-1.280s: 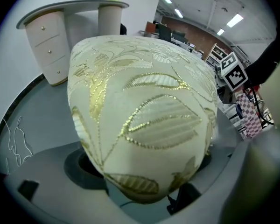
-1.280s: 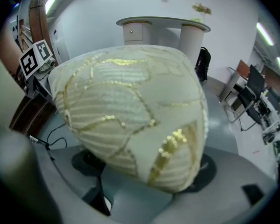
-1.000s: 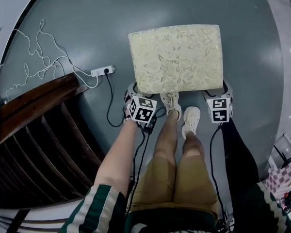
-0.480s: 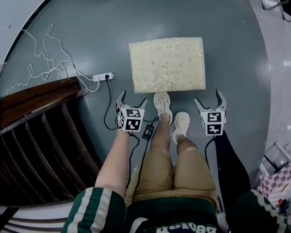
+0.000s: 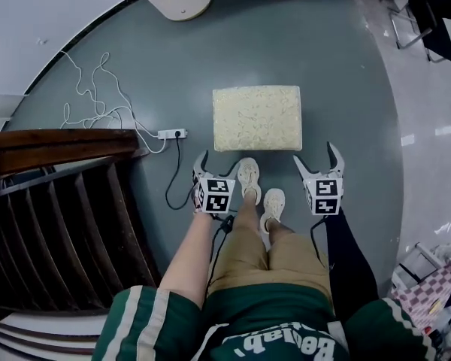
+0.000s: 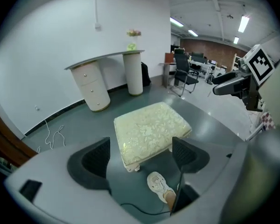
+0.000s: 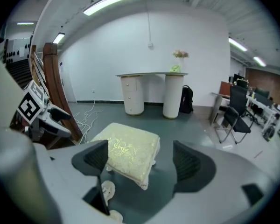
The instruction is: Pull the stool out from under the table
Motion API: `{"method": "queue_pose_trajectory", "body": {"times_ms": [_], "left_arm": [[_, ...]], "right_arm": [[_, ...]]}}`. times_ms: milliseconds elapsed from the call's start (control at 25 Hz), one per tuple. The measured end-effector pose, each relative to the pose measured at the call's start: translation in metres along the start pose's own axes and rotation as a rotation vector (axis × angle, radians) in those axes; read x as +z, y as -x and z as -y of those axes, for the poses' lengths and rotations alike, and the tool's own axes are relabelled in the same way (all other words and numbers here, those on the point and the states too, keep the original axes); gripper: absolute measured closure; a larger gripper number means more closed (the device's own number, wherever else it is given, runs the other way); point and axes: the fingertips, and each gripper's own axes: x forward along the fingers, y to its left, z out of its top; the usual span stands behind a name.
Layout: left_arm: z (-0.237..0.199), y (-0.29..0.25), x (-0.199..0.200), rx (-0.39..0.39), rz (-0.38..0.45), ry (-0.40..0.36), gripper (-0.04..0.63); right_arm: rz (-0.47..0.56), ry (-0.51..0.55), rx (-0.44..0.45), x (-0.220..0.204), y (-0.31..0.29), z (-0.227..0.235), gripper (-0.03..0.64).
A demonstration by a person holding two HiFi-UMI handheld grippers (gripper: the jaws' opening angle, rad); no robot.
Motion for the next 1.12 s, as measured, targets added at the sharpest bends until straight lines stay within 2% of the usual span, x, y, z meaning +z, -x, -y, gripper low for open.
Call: {"method": "queue_pose_trajectory", "body": {"times_ms": [280,400,560,640,880,1120], "left_arm": [[-0.005,0.082,0.090,0.053,0.169,0.046,0.172],[-0.010,0.117,0.135,0.064,0.258,0.051,0.172],[-0.007,0.168,0.191,0.051,0.372,0.111,0.170],[-0.005,0.195,0.214,0.045,0.429,0.113,0.170],[0.001,0.254,0.249,0.034,0.523,0.090,0.170],[0.001,0.306,0.284,0.025,0.632,0.051,0.176]], "right_arm": [[0.139,0.005,-0.034,0.095,0.079,0.020,0.174],[0.202,0.005,-0.041,0.134,0.107,0.015,0.175],[0.282,-0.014,-0.038,0.177,0.137,0.002,0.176],[0.319,-0.014,-0.031,0.198,0.154,-0.004,0.176],[0.421,-0.003,-0.010,0.247,0.202,-0.008,0.176],[0.507,0.068,-0.016,0.291,0.237,-0.014,0.178]]}}
